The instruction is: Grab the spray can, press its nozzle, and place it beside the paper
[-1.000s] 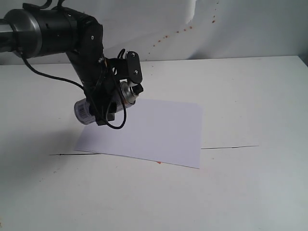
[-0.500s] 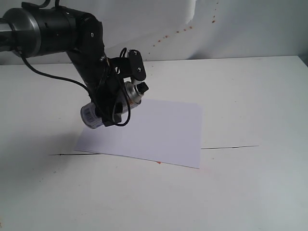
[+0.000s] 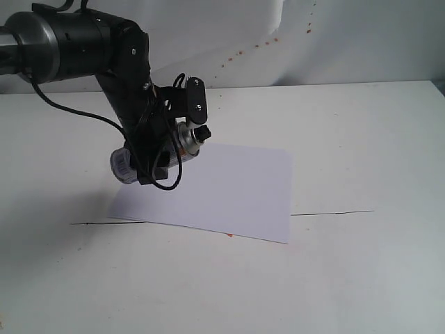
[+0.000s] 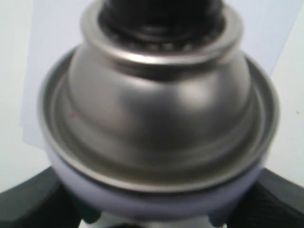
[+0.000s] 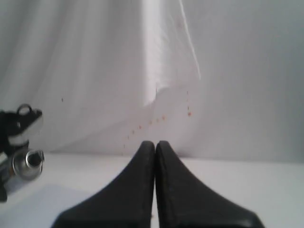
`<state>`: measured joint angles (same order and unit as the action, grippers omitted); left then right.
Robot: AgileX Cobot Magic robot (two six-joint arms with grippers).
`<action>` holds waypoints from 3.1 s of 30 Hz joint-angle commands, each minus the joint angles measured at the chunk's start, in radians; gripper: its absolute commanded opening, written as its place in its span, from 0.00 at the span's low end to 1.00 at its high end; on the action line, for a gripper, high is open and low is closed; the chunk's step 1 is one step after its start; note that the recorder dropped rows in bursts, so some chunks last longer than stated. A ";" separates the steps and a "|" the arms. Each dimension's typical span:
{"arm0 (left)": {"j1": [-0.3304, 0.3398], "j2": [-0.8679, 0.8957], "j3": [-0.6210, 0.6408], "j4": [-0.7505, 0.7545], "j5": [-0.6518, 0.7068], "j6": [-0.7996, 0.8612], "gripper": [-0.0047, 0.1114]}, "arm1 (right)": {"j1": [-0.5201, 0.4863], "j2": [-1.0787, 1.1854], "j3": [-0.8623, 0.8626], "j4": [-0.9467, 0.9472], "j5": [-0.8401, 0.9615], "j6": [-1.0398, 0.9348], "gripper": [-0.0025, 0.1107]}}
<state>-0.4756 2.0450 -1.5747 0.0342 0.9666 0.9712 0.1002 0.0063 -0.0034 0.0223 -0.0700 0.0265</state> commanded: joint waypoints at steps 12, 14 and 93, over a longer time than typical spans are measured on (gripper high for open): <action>-0.004 -0.020 -0.013 0.055 0.009 0.053 0.04 | 0.004 -0.006 -0.154 0.079 0.040 0.060 0.02; -0.004 -0.020 -0.013 0.055 0.017 0.053 0.04 | 0.004 0.013 -0.204 0.079 0.077 0.060 0.02; -0.006 -0.020 -0.013 0.052 0.081 0.056 0.04 | -0.110 1.964 -1.325 1.149 1.115 -0.594 0.02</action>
<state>-0.4773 2.0450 -1.5747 0.0764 1.0471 1.0262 -0.0144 1.9569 -1.3221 1.1199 1.0186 -0.5224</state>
